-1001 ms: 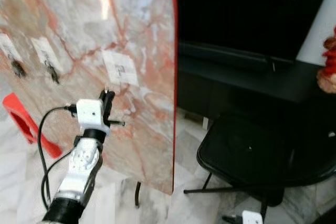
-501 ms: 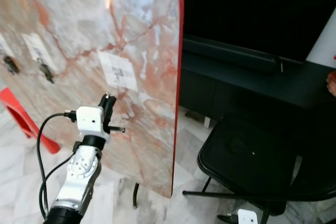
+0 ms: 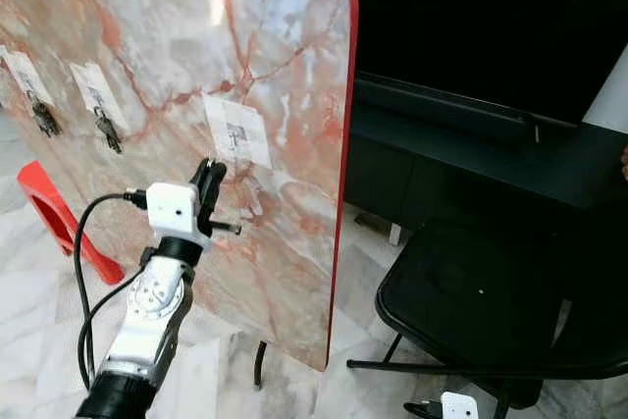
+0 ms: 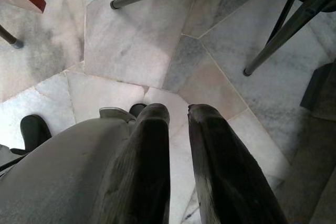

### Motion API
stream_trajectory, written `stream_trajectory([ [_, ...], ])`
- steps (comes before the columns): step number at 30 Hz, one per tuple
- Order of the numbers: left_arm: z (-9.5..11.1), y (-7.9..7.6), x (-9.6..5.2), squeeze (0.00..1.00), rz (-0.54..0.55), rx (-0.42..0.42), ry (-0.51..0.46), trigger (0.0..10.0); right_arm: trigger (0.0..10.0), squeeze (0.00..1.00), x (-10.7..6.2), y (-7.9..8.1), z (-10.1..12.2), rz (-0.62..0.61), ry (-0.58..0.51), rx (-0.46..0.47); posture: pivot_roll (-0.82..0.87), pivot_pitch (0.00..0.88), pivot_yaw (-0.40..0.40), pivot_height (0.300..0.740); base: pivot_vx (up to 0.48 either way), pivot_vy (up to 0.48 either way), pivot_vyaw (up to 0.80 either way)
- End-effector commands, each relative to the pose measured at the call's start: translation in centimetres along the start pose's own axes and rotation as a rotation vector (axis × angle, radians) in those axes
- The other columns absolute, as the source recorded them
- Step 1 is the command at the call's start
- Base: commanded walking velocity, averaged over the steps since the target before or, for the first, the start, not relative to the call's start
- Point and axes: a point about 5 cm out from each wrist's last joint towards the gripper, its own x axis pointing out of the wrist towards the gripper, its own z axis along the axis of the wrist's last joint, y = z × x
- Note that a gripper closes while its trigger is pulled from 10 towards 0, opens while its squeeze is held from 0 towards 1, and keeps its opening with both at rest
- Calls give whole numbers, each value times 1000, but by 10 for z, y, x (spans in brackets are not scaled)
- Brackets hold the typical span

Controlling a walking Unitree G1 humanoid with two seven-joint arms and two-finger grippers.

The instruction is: Hang keys on a hook

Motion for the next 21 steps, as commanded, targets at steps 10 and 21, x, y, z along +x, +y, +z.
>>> stream_trajectory([
  [10, -4, 1, 13, 0, -9, -24, 36, 10000, 10000, 0, 0, 1, 1, -1, -4, 3, -56, 0, 9, 709, 0, 0, 0],
  [21, -9, -6, 13, 0, -34, -58, 59, 10000, 10000, 0, 0, 1, 1, -1, -5, 5, -55, 0, 5, 709, 0, 0, 0],
])
